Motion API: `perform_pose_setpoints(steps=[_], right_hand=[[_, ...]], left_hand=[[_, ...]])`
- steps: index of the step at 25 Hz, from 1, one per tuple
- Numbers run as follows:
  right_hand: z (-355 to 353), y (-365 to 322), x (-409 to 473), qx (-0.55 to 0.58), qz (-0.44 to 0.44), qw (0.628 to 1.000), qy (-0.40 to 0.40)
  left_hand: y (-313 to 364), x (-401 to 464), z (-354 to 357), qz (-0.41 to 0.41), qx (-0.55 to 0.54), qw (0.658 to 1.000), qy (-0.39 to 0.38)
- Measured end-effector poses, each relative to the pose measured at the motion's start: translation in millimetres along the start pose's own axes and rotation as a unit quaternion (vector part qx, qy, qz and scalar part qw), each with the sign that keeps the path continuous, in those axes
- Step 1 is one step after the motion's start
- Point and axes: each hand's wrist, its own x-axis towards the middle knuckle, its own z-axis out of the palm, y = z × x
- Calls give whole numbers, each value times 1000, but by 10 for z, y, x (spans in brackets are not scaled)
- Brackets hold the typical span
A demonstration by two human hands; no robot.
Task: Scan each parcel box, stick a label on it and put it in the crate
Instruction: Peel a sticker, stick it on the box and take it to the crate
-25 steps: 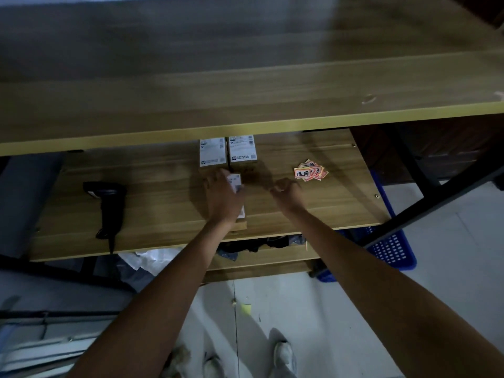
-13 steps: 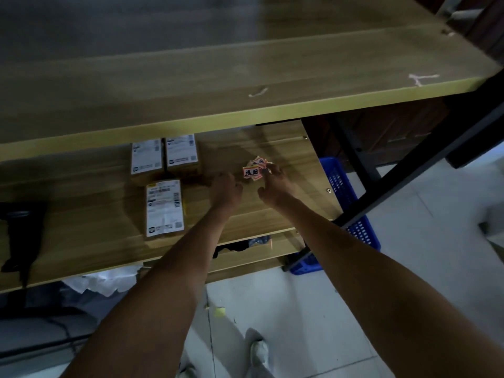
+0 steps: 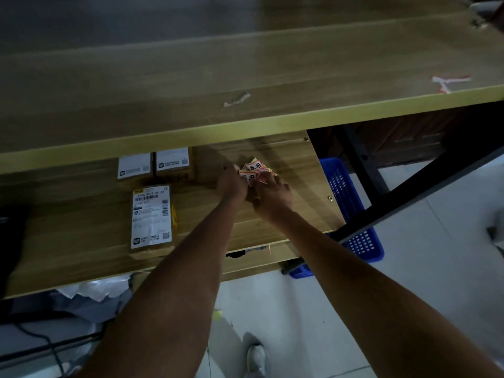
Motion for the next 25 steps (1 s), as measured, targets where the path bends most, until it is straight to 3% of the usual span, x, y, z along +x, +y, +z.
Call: perform_pose_setpoints(steps=[4,8,15,20,22,23,25], right_hand=[[23,-7,12,6,0,1000,4],[12,-6,31,22,13,1000,4],[-186,-49,42,103,35,994,11],[-311,-103,-175,200,63,974,88],[-293,-205,-341,287,75,951,88],[-264,-272,-435,371,87,922,67],[-177,-413,-581,545,117,830,19]], left_hand=[[-7,-41,36,-9,-4,999,44],[-16,-84,20,-23,-21,999,39],[-212,-405,-263,-75,-186,980,4],[-421,-852,-509,-110,-340,933,-34],[-448,-1013,-644,-137,-393,908,-49],[-450,-1076,-702,-153,-413,896,-53],[-468,-1176,-780,-172,-425,887,-49]])
